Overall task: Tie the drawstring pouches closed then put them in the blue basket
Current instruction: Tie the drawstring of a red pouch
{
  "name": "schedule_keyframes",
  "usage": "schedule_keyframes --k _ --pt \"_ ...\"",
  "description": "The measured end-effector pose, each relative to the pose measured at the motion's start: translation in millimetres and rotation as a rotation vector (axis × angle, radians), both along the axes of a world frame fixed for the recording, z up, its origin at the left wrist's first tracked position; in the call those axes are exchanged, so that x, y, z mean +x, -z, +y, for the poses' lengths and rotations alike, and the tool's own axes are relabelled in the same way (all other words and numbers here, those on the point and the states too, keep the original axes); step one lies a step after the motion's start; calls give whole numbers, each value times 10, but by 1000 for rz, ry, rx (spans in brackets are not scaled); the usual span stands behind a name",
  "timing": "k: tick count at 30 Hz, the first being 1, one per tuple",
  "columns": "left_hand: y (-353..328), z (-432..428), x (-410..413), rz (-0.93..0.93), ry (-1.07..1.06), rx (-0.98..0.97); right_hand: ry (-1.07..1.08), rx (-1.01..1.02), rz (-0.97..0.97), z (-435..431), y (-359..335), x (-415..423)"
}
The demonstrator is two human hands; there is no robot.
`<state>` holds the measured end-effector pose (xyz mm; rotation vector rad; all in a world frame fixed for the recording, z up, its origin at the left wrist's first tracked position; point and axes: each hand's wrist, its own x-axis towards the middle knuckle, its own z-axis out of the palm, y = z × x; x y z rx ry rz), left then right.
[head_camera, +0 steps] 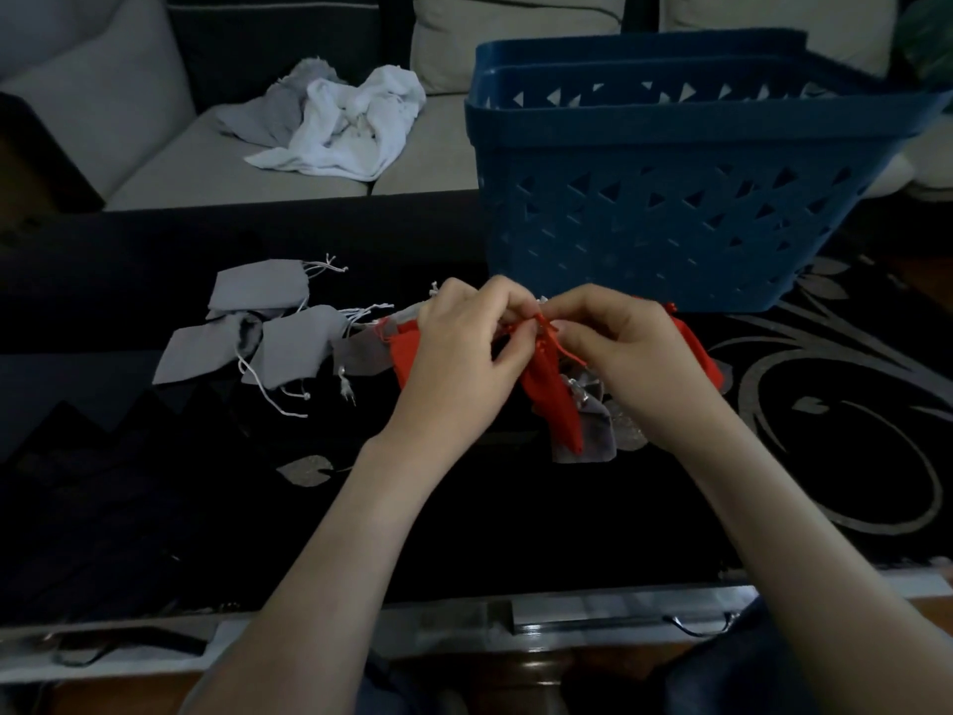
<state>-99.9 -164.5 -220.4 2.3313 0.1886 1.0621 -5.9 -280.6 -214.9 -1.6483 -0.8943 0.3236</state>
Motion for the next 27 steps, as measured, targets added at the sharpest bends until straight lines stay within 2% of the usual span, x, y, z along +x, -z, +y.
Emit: schedule_keyframes --k 9,16,20,23,27 --pt "38 -30 75 -35 14 16 98 34 3 -11 48 16" --pt "55 -43 106 -36 -14 3 149 145 28 20 89 -40" --pt "46 -52 118 -17 8 -91 190 189 34 51 111 -103" --pt "55 -44 125 -16 24 -162 205 162 61 71 132 -86" --pt "90 -50 138 -20 18 -122 206 109 83 94 152 -53"
